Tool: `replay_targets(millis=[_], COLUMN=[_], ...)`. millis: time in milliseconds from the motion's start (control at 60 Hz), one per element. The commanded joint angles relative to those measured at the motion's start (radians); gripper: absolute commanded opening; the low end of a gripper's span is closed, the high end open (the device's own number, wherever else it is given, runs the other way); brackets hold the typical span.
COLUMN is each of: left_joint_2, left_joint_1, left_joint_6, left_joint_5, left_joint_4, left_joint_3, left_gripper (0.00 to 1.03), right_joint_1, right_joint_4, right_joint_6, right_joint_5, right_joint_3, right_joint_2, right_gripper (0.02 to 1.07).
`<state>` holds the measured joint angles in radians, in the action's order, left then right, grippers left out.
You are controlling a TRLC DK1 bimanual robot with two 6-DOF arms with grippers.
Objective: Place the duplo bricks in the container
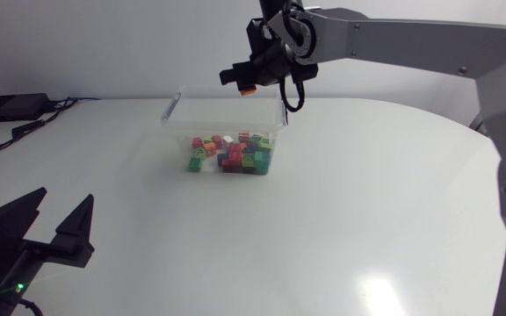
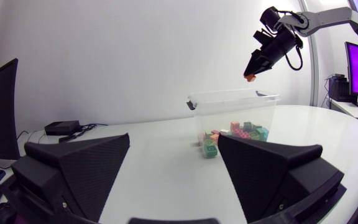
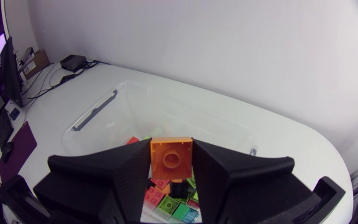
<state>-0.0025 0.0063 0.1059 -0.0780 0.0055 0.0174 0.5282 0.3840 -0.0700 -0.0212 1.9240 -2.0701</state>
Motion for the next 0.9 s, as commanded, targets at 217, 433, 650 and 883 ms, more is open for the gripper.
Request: replay_targets(millis=[217, 433, 650, 883], left_joint_2=[-0.008, -0.008, -0.008, -0.008], left_joint_1=[0.009, 0.009, 0.009, 0.009], left_joint_6=[0.009, 0.009, 0.009, 0.009], left_joint_5=[-0.008, -0.008, -0.008, -0.006], left_joint_4=[0.013, 0.013, 0.013, 0.013], left_joint_3=[-0.019, -0.019, -0.019, -0.019], left_gripper=[0.99, 0.99, 0.99, 0.99], right_joint_1=[0.021, 0.006, -0.062, -0.214], right_joint_4=[-0.004, -0.066, -0.171, -0.318], right_joint_6=[0.050, 0.053, 0.078, 0.162], right_joint_5=[-0.019, -0.036, -0.114, -0.134], right_joint_3=[0.101, 0.001, -0.243, -0.615], right_joint_2=[-0.124, -0.024, 0.235, 0.565], right_gripper=[0.97, 1.01, 1.02, 1.02])
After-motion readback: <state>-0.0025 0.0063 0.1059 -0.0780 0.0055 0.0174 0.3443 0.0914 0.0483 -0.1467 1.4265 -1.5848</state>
